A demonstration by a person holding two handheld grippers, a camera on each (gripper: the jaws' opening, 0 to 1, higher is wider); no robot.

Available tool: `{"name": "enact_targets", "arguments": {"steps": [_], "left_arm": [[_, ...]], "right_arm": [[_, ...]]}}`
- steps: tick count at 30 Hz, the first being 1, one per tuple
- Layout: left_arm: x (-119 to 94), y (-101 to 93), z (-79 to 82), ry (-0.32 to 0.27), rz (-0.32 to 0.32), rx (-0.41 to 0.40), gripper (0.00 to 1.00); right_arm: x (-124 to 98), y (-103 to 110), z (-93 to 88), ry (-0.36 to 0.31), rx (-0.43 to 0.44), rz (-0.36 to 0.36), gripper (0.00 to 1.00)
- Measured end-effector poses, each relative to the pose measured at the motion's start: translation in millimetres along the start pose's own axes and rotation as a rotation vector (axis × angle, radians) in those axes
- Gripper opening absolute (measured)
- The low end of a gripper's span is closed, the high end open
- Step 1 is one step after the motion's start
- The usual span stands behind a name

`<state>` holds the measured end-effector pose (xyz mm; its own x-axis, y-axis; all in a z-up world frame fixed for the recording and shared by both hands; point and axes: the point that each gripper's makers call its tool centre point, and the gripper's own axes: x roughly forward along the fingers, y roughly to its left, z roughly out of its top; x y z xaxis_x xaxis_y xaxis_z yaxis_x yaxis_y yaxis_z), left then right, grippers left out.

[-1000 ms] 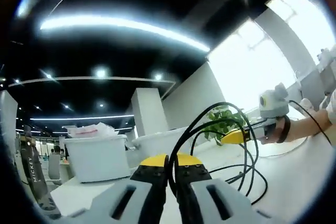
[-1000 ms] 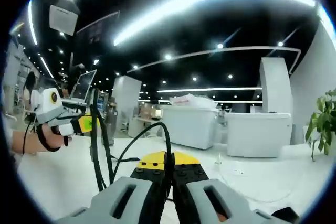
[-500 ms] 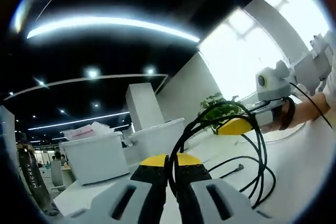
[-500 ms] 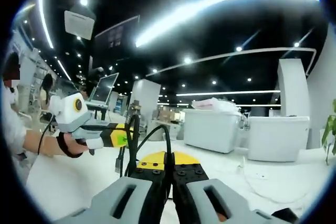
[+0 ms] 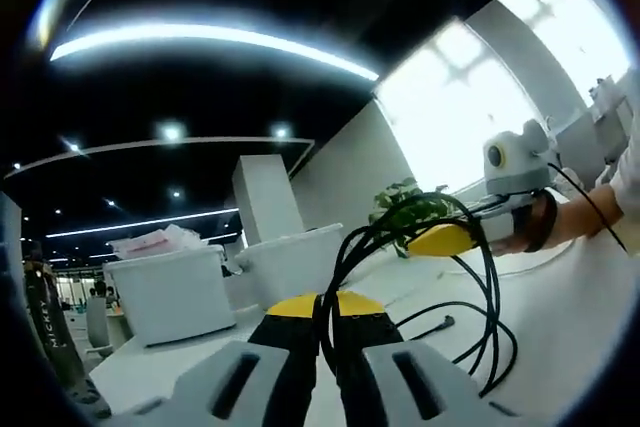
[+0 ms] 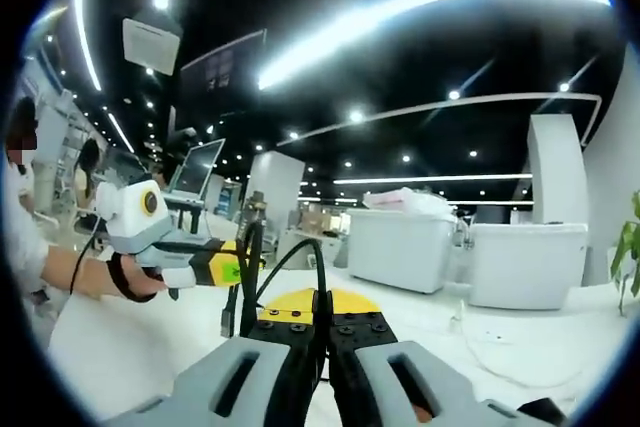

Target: Coil the Type-C to USB data cable on the desktop and secure it with Velcro straps.

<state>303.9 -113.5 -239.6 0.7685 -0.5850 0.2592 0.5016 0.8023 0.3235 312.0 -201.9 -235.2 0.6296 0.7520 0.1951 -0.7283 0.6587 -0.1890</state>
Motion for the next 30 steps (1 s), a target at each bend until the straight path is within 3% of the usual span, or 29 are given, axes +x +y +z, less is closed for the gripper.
{"name": "enact_targets", "arguments": {"steps": [13,17,21,30], "left_arm": [[2,-3.5,-8.8,0.034,-0.013,-0.015,0.06],[2,-3.1,-9.7,0.034,-0.009,-0.047,0.08],[2,-2.9,-11.7,0.039,-0.009,-0.077,0.12],[3,-3.5,-18.0,0.072,-0.003,-0.02,0.17]], "right_arm": [[0,18,4.7,-0.031,0.026,0.085,0.02],[-1,29,8.9,-0.052,0.101,0.152,0.02],[-1,31,10.8,-0.056,0.122,0.173,0.02],[-1,37,11.5,-0.047,0.224,0.237,0.02]]}}
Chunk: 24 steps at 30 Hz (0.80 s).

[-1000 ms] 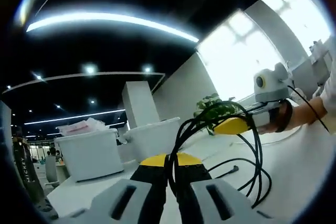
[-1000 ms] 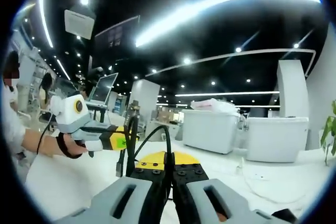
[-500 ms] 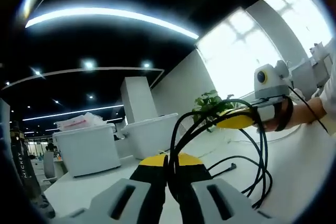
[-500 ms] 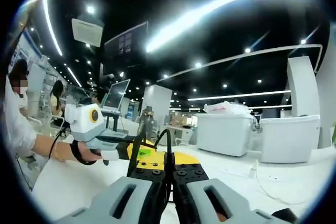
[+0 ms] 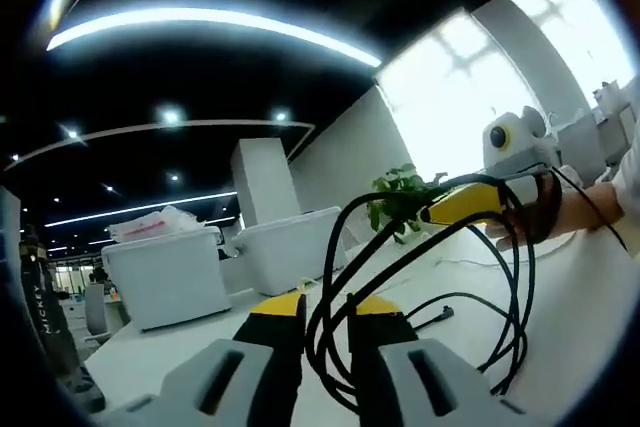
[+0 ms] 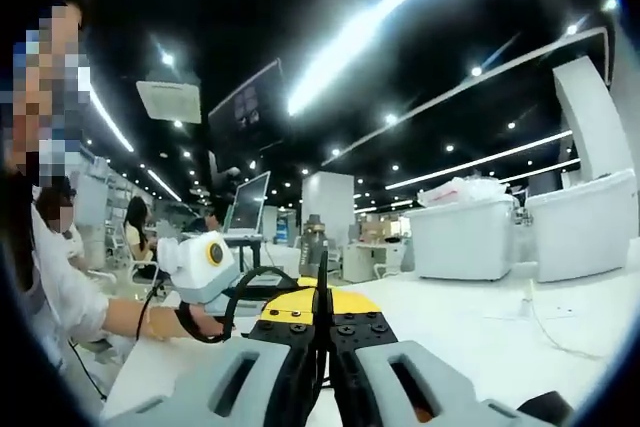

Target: Coil the Type-C to USB data cable on the desktop and secure it with Velcro straps.

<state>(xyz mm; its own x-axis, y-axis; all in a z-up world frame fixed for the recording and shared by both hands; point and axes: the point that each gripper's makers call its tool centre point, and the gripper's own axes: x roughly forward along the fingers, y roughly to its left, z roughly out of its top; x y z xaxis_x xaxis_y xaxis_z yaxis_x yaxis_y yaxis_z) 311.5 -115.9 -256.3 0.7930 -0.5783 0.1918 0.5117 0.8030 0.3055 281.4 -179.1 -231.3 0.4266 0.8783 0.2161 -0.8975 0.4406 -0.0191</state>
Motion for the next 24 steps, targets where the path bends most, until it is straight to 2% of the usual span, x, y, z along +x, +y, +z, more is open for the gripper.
{"name": "enact_targets", "arguments": {"steps": [3,5,6,8,16,21,24], "left_arm": [[0,-2.6,2.0,-0.007,-0.018,0.022,0.14],[0,-4.9,3.6,-0.002,-0.027,0.102,0.09],[0,-6.0,0.3,0.022,-0.024,0.164,0.07],[1,-7.6,-2.5,0.039,-0.022,0.206,0.06],[-1,-1.0,0.8,0.022,0.003,0.149,0.06],[-3,8.8,0.2,0.031,0.038,0.14,0.06],[-5,16.4,3.3,0.023,0.065,0.135,0.06]], "right_arm": [[1,3,-6.0,0.016,0.02,0.014,0.02],[2,6,-11.0,0.031,0.029,0.023,0.02],[3,7,-14.1,0.043,0.033,0.024,0.02],[3,8,-16.3,0.051,0.035,0.024,0.03],[1,-2,-20.6,0.05,0.008,-0.04,0.04],[-4,-17,-5.8,-0.02,0.089,-0.08,0.09],[-10,-40,-1.8,-0.025,0.063,-0.171,0.12]]}}
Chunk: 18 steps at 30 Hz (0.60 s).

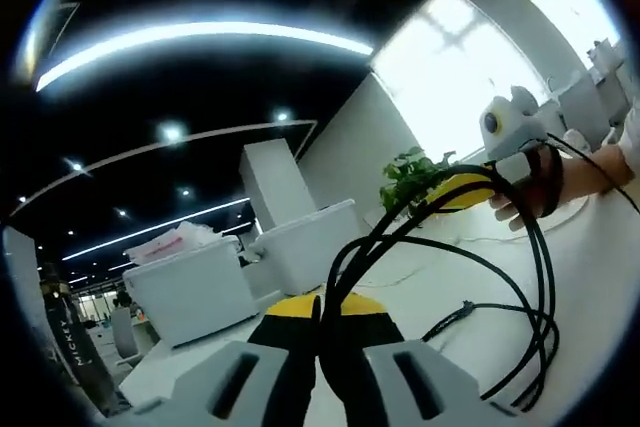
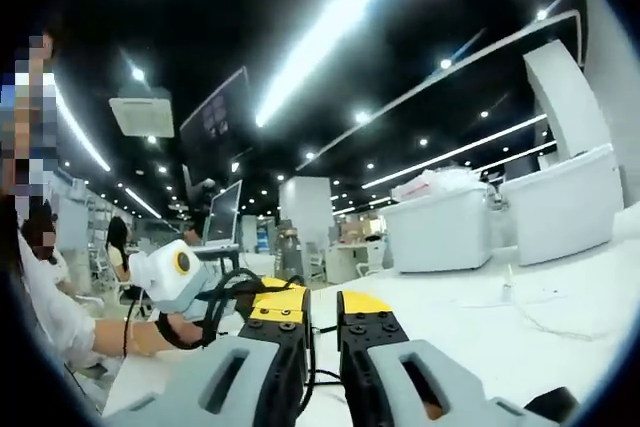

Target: Coil the Type-C to USB data cable on the desktop and secure it with Velcro straps.

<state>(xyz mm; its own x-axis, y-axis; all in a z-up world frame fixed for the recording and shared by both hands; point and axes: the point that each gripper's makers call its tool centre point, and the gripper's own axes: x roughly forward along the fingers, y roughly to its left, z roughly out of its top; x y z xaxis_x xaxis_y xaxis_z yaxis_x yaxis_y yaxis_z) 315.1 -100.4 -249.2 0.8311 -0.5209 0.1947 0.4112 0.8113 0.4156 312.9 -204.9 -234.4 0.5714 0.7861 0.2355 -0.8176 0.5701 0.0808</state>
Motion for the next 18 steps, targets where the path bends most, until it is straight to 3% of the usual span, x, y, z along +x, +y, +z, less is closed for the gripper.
{"name": "enact_targets", "arguments": {"steps": [3,9,14,16,18], "left_arm": [[-3,8.2,5.8,-0.018,0.027,-0.003,0.06],[-8,14.7,17.6,-0.056,0.05,-0.01,0.06],[-10,10.3,30.1,-0.1,0.031,-0.013,0.06],[-12,6.0,38.1,-0.129,0.015,-0.012,0.06],[-14,4.4,42.4,-0.142,0.009,-0.012,0.06]], "right_arm": [[-1,-17,-10.2,0.062,-0.053,-0.043,0.13],[6,-21,-75.9,0.299,-0.136,-0.028,0.25],[10,-27,-108.3,0.402,-0.204,-0.037,0.24],[13,-27,-116.5,0.434,-0.219,-0.027,0.19],[10,-35,-121.8,0.485,-0.265,-0.061,0.06]]}}
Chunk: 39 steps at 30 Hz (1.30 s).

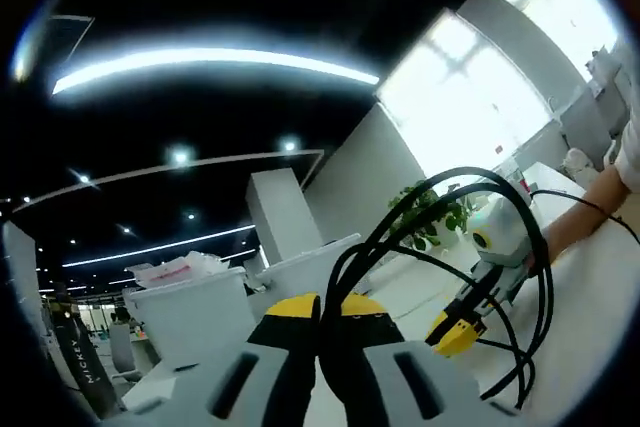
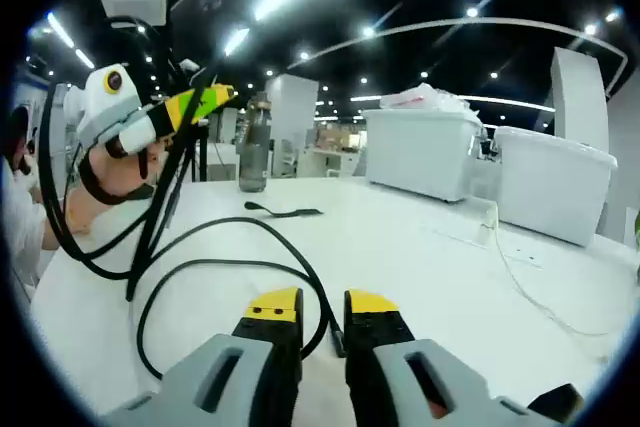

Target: Coil the Type-C to USB data cable on the desktop and secure it with Velcro straps.

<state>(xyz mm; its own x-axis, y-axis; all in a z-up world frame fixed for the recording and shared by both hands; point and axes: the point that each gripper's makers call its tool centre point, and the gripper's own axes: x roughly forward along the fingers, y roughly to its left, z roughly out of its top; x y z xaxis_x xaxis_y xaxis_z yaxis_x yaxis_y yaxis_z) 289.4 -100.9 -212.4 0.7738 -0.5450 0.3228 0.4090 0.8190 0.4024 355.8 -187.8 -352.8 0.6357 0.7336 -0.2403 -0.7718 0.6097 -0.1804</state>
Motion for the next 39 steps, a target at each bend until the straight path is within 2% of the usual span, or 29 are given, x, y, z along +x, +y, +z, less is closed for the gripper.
{"name": "enact_targets", "arguments": {"steps": [1,4,7,11,14,16,19,21,24,27,33,36,39], "left_arm": [[-1,0.5,2.9,-0.013,0.003,0.0,0.06],[-3,12.7,2.6,-0.018,0.052,-0.023,0.06],[-7,29.8,1.7,-0.029,0.114,-0.085,0.06],[-16,52.0,7.0,-0.064,0.191,-0.127,0.06],[-16,52.9,12.4,-0.077,0.187,-0.105,0.06],[-12,40.9,11.6,-0.067,0.142,-0.078,0.06],[-3,18.5,3.1,-0.024,0.073,-0.029,0.06],[0,8.2,-2.5,0.006,0.046,0.013,0.06],[3,1.9,-7.1,0.02,0.031,0.023,0.06],[5,0.1,-15.0,0.043,0.025,0.019,0.06],[7,-4.5,-24.7,0.074,0.007,0.026,0.06],[8,-9.0,-27.9,0.082,-0.006,0.021,0.06],[8,-8.9,-31.8,0.101,0.0,0.053,0.06]], "right_arm": [[0,-6,0.3,0.018,-0.04,-0.032,0.05],[-9,-22,14.8,-0.029,-0.112,-0.101,0.04],[-19,-42,23.1,-0.061,-0.101,-0.171,0.04],[-30,-68,21.0,-0.065,-0.083,-0.248,0.04],[-34,-83,20.4,-0.074,-0.055,-0.299,0.04],[-37,-86,25.3,-0.091,-0.052,-0.314,0.04],[-41,-82,40.2,-0.137,-0.054,-0.319,0.04],[-46,-74,57.8,-0.205,-0.074,-0.316,0.03],[-56,-56,82.9,-0.299,-0.101,-0.298,0.03],[-62,-39,100.4,-0.368,-0.091,-0.268,0.03],[-63,-16,109.8,-0.408,-0.087,-0.203,0.03],[-63,-8,112.5,-0.43,-0.053,-0.157,0.03],[-64,-3,112.9,-0.437,-0.039,-0.126,0.03]]}}
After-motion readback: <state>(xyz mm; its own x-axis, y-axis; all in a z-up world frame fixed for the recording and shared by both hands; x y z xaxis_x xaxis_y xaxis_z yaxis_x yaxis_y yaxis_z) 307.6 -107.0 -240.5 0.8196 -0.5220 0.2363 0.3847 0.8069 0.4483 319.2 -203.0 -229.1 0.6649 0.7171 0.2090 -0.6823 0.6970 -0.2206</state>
